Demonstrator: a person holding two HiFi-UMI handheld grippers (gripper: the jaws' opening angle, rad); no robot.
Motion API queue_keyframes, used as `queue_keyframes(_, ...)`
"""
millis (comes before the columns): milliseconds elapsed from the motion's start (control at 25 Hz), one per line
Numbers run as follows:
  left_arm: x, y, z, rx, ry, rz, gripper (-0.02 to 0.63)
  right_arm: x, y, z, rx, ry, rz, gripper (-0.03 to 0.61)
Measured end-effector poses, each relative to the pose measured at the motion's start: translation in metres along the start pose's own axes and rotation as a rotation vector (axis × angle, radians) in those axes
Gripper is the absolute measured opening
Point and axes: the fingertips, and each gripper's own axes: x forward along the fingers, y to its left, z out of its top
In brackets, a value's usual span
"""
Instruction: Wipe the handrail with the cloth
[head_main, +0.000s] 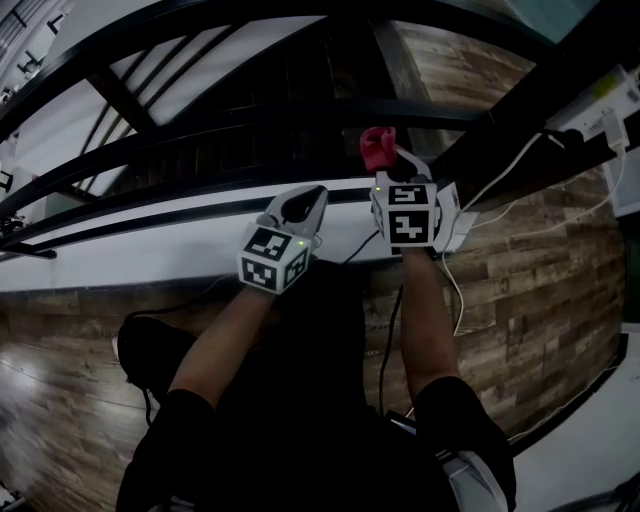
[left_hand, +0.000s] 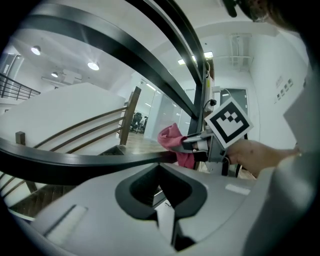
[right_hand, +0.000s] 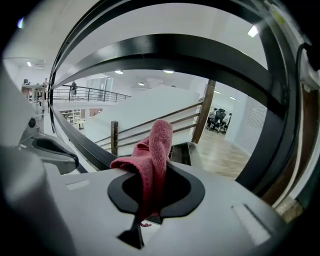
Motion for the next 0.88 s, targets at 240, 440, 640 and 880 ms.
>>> queue_keyframes(240, -0.018, 0.022, -0.002, -0.012, -0.011, 0.032, -0.002, 0.006, 0.03, 0.005, -0.02, 0.011, 0.037, 0.041)
queue_keyframes(440, -0.036, 0.038, 0.001, -0.006, -0.027, 0.054, -0.002, 0.01, 0.062, 0.012, -0.044, 0.019, 0.096, 0.041)
queue_keyframes(640, -0.06, 0.056, -0.005, 0.005, -0.015, 0.091, -0.002, 0.013, 0.098, 0.023, -0.103, 0.002, 0.13, 0.041)
queue_keyframes(880, -0.077, 0.074, -0.004, 0.015, -0.022, 0.125, -0.002, 0.022, 0.129, 0.028, -0.133, 0.005, 0.179, 0.041)
